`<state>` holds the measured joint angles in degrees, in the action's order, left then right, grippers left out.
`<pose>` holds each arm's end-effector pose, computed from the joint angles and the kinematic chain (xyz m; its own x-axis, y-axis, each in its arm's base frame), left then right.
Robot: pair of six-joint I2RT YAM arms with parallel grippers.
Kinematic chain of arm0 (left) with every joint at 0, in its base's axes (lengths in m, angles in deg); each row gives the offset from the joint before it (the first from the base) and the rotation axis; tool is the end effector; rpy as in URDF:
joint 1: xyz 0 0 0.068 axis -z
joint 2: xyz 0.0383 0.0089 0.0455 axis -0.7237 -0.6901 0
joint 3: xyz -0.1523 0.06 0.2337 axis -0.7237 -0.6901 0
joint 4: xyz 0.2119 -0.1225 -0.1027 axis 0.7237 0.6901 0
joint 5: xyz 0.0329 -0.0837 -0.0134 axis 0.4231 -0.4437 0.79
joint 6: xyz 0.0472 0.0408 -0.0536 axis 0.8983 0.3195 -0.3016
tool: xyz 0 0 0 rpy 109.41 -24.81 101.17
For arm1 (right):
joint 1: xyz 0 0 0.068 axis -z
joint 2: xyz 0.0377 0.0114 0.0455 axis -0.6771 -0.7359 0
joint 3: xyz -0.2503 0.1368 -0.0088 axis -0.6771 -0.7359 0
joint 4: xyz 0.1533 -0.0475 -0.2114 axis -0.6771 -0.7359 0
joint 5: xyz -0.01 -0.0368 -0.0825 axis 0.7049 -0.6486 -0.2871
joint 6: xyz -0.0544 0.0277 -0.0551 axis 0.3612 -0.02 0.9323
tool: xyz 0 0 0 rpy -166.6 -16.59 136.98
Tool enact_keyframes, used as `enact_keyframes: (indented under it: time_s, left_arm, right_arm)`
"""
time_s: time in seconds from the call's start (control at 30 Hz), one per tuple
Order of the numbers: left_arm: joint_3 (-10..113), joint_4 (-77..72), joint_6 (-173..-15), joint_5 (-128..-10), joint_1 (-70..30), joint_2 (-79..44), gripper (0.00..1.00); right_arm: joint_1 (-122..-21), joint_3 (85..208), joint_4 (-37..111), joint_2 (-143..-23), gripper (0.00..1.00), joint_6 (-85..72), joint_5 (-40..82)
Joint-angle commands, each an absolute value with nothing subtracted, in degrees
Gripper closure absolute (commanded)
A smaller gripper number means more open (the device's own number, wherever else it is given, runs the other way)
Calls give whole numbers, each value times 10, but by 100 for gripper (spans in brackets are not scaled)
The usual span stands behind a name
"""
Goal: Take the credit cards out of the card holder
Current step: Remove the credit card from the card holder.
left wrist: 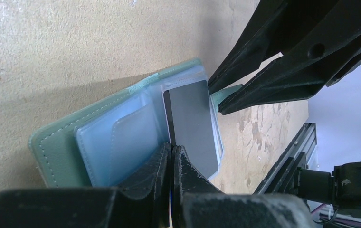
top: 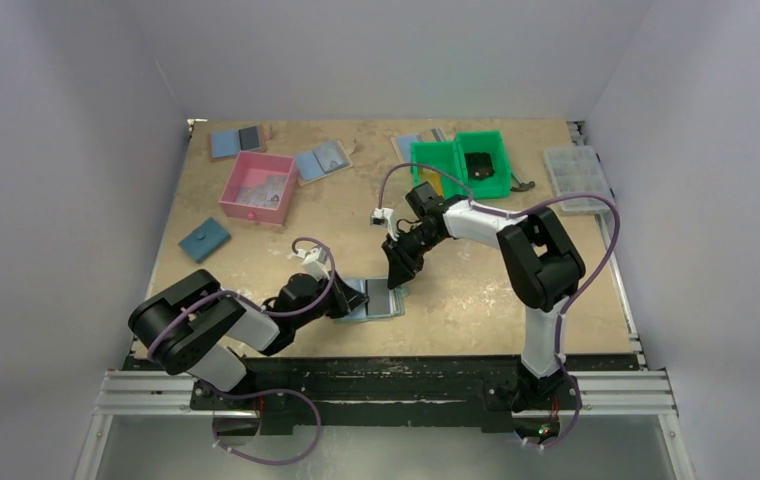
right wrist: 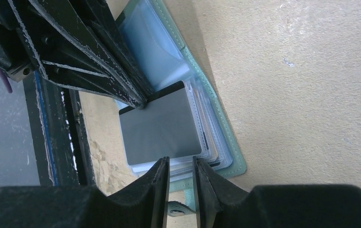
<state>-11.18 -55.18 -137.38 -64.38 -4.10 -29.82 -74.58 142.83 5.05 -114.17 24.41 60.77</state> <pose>0.1821 -0.1721 0.1002 -0.7580 -0.4197 -0.4992 0.1639 0.6183 -0.7687 0.3027 0.2512 0.1367 -0.5209 -0.6492 -0.5543 -0.8242 0.2134 0.5246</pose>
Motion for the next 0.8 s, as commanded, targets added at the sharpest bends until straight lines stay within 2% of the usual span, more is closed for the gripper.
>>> enact_keyframes:
  time_s: [0.0, 0.17, 0.3, 0.43, 0.6, 0.73, 0.77]
  left_arm:
    - [-103, -572, -1386, -650, -47, -312, 95]
    - [-104, -571, -1401, -659, -50, -318, 78]
    - [-106, -573, -1412, -663, -53, -324, 71]
    - [-109, -587, -1424, -667, -55, -334, 70]
    - [-111, -618, -1438, -673, -57, -356, 71]
    - [-120, -652, -1454, -678, -60, -373, 77]
    - [-123, -661, -1458, -679, -62, -375, 83]
  right_arm:
    - [-752, 1432, 58, -1154, 68, 234, 605]
    - [-756, 1431, 64, -1159, 70, 225, 598]
    - [-764, 1431, 67, -1159, 82, 224, 596]
    - [-767, 1432, 66, -1158, 90, 228, 612]
    - [-777, 1431, 67, -1161, 94, 226, 635]
    - [-792, 1429, 84, -1170, 94, 208, 578]
    - [-793, 1429, 90, -1171, 94, 201, 556]
